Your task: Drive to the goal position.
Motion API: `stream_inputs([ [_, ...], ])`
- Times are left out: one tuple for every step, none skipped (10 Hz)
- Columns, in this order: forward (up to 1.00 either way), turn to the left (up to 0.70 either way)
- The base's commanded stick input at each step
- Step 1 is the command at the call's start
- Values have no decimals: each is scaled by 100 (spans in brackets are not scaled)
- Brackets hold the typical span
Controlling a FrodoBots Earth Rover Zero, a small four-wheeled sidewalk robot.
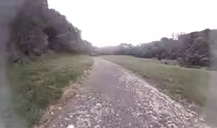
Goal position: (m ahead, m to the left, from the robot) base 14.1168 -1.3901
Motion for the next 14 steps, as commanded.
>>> stream_inputs([
  [85, 0],
  [85, -2],
  [85, -12],
  [85, -23],
  [85, -33],
  [85, -34],
  [85, -29],
  [85, -18],
  [85, -7],
  [85, 0],
  [85, 0],
  [85, 0],
  [85, 0],
  [85, 0],
])
